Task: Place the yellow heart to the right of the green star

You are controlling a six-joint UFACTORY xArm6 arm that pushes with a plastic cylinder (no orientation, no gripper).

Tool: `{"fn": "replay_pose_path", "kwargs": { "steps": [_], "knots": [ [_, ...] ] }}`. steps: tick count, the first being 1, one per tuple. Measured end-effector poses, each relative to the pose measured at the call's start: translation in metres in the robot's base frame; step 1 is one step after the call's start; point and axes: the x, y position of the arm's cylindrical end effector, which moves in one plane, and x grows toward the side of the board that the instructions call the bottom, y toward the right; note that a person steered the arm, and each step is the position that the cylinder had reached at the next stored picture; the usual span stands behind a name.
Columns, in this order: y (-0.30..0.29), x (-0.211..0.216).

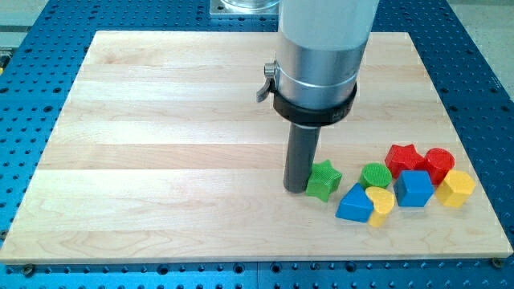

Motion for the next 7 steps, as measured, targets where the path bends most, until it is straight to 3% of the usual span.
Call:
{"fn": "replay_pose_path", "kwargs": {
  "steps": [1, 2, 3, 7],
  "knots": [
    [0.001, 0.065],
    [0.000, 0.079],
    [0.002, 0.079],
    [0.114, 0.078]
  ]
}}
